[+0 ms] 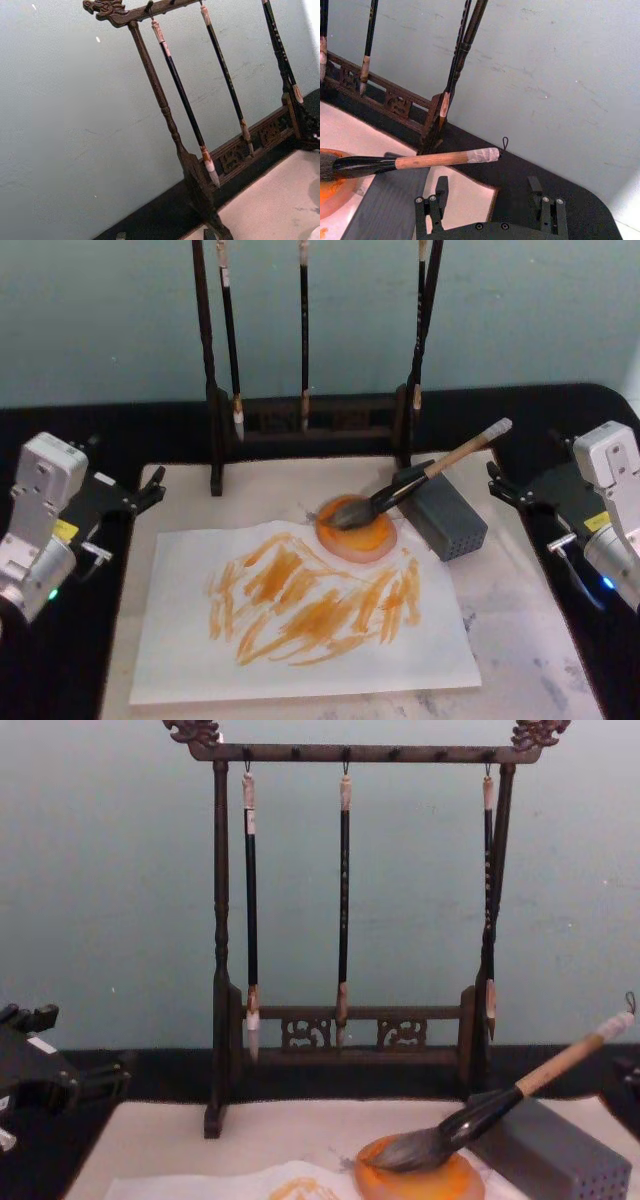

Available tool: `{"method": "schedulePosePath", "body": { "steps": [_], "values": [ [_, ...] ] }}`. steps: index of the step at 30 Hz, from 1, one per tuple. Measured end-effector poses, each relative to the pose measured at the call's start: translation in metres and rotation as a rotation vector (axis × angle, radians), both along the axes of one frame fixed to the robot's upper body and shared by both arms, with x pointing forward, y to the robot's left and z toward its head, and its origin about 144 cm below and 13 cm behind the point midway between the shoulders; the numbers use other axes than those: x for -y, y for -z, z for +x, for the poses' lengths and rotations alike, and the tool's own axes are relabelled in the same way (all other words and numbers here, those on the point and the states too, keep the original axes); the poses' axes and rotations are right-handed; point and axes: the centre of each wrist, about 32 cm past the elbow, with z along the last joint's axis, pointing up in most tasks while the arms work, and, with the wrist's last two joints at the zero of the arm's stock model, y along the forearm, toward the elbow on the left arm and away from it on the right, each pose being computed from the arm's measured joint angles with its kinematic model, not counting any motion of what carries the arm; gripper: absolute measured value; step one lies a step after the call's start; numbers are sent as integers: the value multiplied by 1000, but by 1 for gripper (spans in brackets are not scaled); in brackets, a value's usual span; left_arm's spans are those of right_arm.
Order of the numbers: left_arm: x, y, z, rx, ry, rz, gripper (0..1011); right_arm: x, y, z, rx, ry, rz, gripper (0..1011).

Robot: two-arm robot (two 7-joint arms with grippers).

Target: Pick up the brush from the inkstone, write on the paper, then place the brush back to its original position.

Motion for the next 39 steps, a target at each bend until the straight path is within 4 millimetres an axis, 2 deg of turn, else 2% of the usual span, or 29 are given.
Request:
{"method": "schedulePosePath", "body": {
  "steps": [39],
  "values": [
    [0,0,0,0,0,0,1001,0,0,0,0,0,0,1000]
  ]
}}
